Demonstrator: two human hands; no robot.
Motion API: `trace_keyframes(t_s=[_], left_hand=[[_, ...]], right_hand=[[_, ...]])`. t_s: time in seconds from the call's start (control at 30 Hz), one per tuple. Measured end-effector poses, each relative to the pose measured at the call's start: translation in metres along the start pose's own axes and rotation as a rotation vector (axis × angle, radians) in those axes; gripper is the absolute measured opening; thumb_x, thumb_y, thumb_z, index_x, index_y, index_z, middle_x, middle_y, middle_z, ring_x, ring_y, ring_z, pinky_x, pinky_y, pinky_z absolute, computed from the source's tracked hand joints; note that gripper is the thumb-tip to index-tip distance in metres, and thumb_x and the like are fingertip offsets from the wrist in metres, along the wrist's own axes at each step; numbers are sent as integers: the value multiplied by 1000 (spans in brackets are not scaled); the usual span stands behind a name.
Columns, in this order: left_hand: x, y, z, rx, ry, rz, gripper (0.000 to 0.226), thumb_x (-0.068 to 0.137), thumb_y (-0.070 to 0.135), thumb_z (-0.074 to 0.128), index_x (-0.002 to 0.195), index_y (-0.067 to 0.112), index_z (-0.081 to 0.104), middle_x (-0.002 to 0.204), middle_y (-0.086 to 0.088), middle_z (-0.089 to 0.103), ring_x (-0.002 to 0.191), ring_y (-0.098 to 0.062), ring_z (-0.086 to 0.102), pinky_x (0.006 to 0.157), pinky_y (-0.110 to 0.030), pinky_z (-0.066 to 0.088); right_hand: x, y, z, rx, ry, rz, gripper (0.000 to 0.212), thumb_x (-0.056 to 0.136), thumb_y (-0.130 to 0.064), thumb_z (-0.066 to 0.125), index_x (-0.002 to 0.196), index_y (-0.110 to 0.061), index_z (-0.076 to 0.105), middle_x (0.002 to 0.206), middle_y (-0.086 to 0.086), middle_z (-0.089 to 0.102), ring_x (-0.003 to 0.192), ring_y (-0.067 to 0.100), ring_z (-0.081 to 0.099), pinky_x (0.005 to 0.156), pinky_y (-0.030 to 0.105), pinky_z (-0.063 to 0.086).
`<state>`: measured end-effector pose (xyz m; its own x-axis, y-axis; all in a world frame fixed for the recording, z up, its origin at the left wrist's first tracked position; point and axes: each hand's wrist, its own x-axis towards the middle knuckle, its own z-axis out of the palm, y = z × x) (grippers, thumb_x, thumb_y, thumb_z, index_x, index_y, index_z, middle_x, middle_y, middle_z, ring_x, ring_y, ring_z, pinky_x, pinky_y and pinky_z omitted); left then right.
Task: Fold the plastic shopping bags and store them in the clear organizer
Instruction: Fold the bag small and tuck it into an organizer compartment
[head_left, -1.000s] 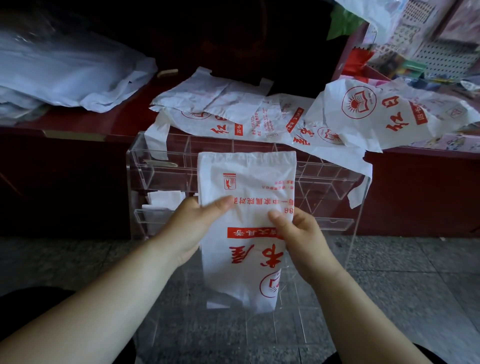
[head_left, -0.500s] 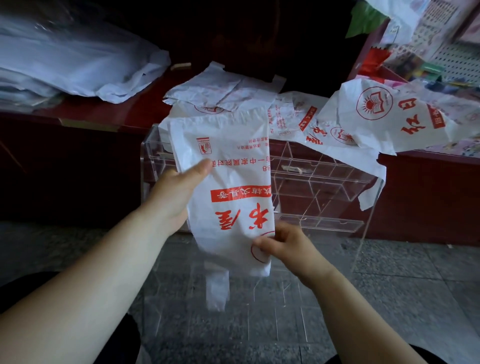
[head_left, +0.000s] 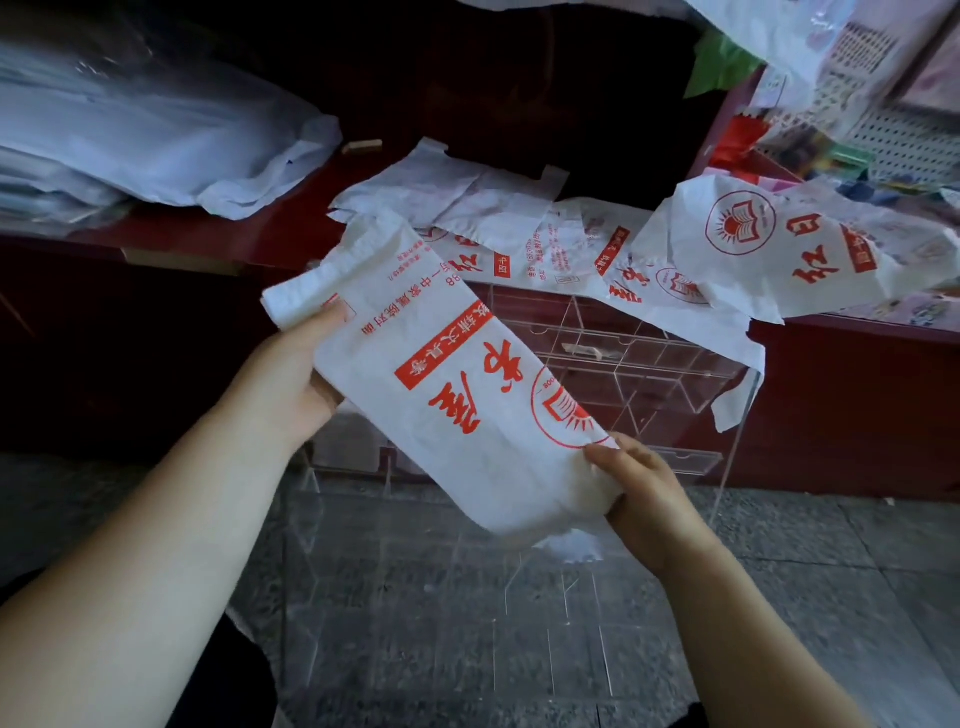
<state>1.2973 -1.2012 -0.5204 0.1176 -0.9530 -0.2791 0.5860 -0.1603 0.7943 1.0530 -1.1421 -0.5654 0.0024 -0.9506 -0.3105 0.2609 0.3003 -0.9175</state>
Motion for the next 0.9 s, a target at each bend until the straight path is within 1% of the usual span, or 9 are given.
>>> trace_keyframes(t_s=[0.13, 0.27, 0.37, 0.5, 0.6, 0.7, 0.8, 0.83, 0.9], left_hand=[[0, 10, -14, 119, -111, 21, 24, 89, 20, 50, 111, 12, 55, 73, 3, 68, 62, -7, 64, 50, -18, 53], [-2, 26, -30, 291, -361, 30, 55, 33, 44, 87, 79, 18, 75, 76, 4, 73, 71, -9, 69, 60, -21, 56], [-6, 26, -31, 473, -355, -16, 8, 67, 23, 75, 67, 15, 74, 62, 0, 71, 55, -8, 67, 48, -19, 53], [-6, 14, -29, 708, -332, -63, 33, 77, -1, 65, 52, 19, 73, 58, 0, 69, 50, -9, 66, 42, -18, 50], [-7, 4, -25, 792, -293, -25, 23, 81, 2, 59, 68, 17, 70, 55, 7, 68, 50, -4, 65, 44, -15, 50], [-6, -1, -22, 730, -194, 27, 12, 84, 5, 58, 76, 13, 63, 53, 8, 67, 48, -4, 63, 43, -14, 49], [-5, 1, -20, 617, -144, 25, 12, 86, 12, 58, 75, 12, 63, 53, 6, 67, 46, -4, 63, 42, -13, 48], [-3, 2, -19, 588, -125, 15, 12, 87, 14, 58, 76, 13, 63, 53, 5, 67, 46, -5, 63, 43, -13, 48], [1, 3, -21, 558, -91, -15, 8, 87, 17, 58, 80, 14, 62, 62, 1, 71, 53, -7, 66, 51, -16, 52]], right_hand=[[1, -13, -20, -114, 95, -51, 16, 87, -1, 50, 75, -5, 59, 61, 4, 66, 57, 18, 58, 50, 23, 49], [2, -19, -31, -163, 83, -31, 11, 86, -1, 52, 79, -4, 61, 61, 3, 69, 53, 13, 63, 48, 20, 51], [3, -19, -35, -230, 88, -14, 12, 86, 0, 52, 78, -2, 60, 57, 2, 67, 48, 10, 62, 44, 18, 49], [3, -16, -37, -343, 58, 30, 7, 83, -2, 59, 77, -2, 61, 57, 3, 67, 48, 10, 61, 44, 18, 47], [4, -19, -40, -188, 115, -14, 2, 81, -4, 61, 79, -4, 62, 59, 2, 69, 52, 10, 65, 47, 18, 51], [4, -24, -46, -59, 40, -43, 19, 82, -25, 59, 84, -7, 63, 71, 2, 72, 64, 9, 68, 57, 21, 55], [0, -25, -43, -172, -110, -66, 68, 35, -51, 86, 86, -10, 66, 80, 2, 73, 73, 11, 68, 63, 23, 55], [1, -23, -44, -246, -111, -77, 66, 34, -43, 87, 87, -10, 65, 79, 0, 73, 73, 11, 68, 62, 21, 54], [2, -21, -43, -354, -121, -76, 31, 61, -16, 79, 86, -8, 63, 73, -4, 73, 70, 8, 68, 60, 17, 53]])
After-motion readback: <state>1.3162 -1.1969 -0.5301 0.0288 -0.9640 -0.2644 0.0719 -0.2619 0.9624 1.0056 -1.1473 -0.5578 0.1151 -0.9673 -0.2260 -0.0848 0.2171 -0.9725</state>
